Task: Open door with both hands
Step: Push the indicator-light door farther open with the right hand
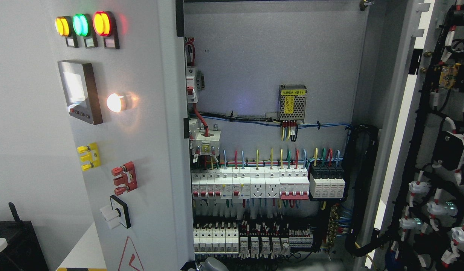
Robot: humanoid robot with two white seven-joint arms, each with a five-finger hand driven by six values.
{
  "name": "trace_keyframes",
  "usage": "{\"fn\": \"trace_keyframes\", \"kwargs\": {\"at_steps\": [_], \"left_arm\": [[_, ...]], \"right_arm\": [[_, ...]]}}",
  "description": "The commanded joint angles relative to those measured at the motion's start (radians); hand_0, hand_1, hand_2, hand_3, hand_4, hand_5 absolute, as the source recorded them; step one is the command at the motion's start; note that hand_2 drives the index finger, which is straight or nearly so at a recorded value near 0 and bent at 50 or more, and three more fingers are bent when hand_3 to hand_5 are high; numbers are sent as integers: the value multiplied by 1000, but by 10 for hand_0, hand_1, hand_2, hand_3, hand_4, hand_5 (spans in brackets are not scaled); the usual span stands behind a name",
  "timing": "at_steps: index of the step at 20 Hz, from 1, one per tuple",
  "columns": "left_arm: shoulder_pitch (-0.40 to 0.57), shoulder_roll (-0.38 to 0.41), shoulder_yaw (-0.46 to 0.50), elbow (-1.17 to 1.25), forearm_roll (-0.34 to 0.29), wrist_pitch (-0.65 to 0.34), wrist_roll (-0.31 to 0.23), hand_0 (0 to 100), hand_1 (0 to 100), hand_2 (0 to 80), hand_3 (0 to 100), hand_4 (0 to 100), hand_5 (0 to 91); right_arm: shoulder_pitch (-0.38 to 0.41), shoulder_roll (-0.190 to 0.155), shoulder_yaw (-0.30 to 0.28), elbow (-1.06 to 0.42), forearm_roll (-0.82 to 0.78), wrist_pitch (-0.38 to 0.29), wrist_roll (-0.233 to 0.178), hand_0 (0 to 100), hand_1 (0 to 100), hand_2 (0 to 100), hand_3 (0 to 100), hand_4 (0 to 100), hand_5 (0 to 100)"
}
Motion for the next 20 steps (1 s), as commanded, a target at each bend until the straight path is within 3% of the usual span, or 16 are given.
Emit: {"fn": "trace_keyframes", "kwargs": {"at_steps": [1,10,14,20], "left_arm": [[0,0,0,8,1,-1,0,0,0,0,0,43,0],[0,0,0,8,1,-1,0,0,0,0,0,43,0],[0,0,0,8,1,-1,0,0,0,0,0,43,0],[0,0,0,8,1,-1,0,0,0,0,0,43,0]], "right_arm": [[1,24,67,-32,0,-2,-1,0,0,0,0,0,0],[1,33,114,-35,9,-7,-18,0,0,0,0,0,0],[0,35,137,-35,12,-7,-76,0,0,0,0,0,0],[-2,36,160,-41,14,-9,-83,0,0,0,0,0,0]]}}
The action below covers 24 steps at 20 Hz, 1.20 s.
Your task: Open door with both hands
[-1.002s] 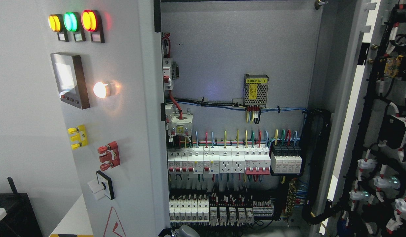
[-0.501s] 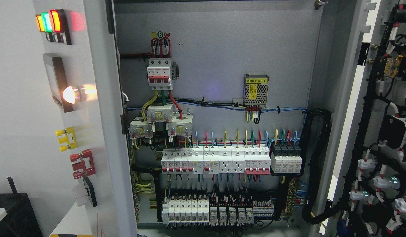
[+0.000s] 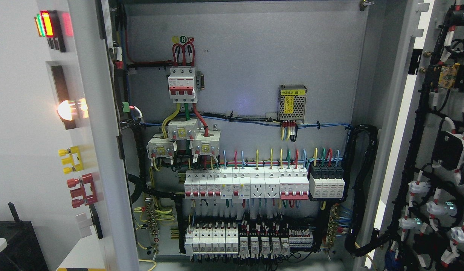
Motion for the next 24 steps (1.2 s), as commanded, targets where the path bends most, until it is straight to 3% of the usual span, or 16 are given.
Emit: {"fn": "trace_keyframes", "kwargs": {"at_steps": [1,10,14,19,24], "left_arm": [[0,0,0,8,0,-1,0,0,0,0,0,42,0],[0,0,0,8,0,-1,0,0,0,0,0,43,0],[0,0,0,8,0,-1,0,0,0,0,0,42,0],[0,0,0,8,0,-1,0,0,0,0,0,42,0],[0,0,0,8,-1,-1,0,0,0,0,0,43,0]], "right_arm": [[-2,3,60,-15,6,-1,-5,0,0,0,0,0,0],[-6,46,92,-20,79,-1,-8,0,0,0,0,0,0],[-8,57,102,-20,90,1,-55,0,0,0,0,0,0],[-12,95,120,-20,129,2,-57,0,0,0,0,0,0],[-20,112,155,-20,158,4,-57,0,0,0,0,0,0]]}}
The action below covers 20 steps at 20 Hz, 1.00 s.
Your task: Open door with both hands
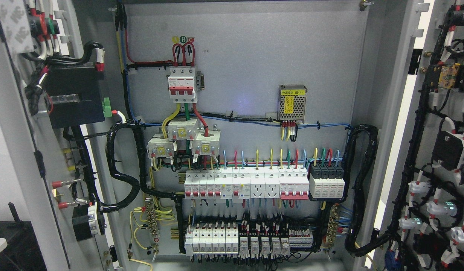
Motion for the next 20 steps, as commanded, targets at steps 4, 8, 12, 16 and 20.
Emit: {"fn": "trace_keyframes", "kwargs": {"at_steps": [4,8,12,16,20], "left_arm": [[0,0,0,8,0,-1,0,0,0,0,0,43,0],[0,0,0,8,-1,-1,0,0,0,0,0,42,0],[0,0,0,8,1,-1,0,0,0,0,0,42,0],[0,0,0,8,-1,-1,0,0,0,0,0,43,0],[0,0,0,8,0,-1,0,0,0,0,0,43,0]], "right_arm": [[-6,57,70,1,79,1,1,0,0,0,0,0,0],[-6,70,70,2,108,9,-17,0,0,0,0,0,0],[-6,70,70,7,120,15,-42,0,0,0,0,0,0],[-12,82,82,7,131,15,-43,0,0,0,0,0,0],[-19,93,96,8,150,16,-43,0,0,0,0,0,0]]}}
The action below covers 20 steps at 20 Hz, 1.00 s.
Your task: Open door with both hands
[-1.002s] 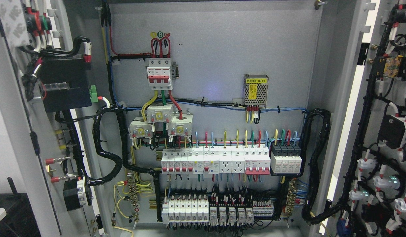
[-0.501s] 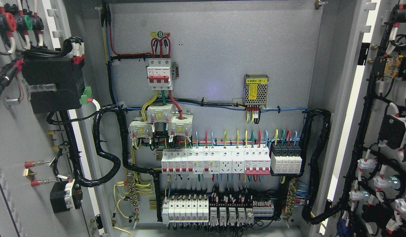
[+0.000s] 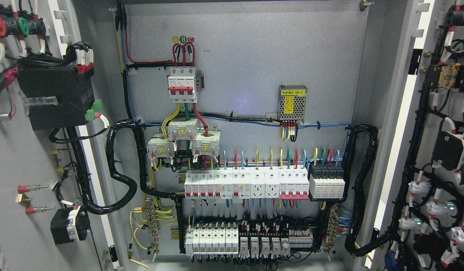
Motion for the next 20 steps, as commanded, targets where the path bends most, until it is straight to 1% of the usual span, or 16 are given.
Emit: {"fn": "trace_keyframes", "kwargs": {"at_steps": [1,5,13,18,20], "left_arm": [[0,0,0,8,1,-1,0,0,0,0,0,43,0],[0,0,0,8,-1,-1,0,0,0,0,0,43,0],[0,0,0,8,1,-1,0,0,0,0,0,43,0],[0,-2,2,9,-1,-1,0,0,0,0,0,43,0],[-2,0,0,6,-1,-2,0,0,0,0,0,43,0]], "right_arm": [[-8,28,32,7,23,1,0,0,0,0,0,0,0],[-20,28,34,13,27,1,1,0,0,0,0,0,0],[-20,28,38,25,61,1,1,0,0,0,0,0,0],[-9,25,14,33,61,-10,1,0,0,0,0,0,0],[9,24,-24,51,62,-15,1,0,0,0,0,0,0]]}}
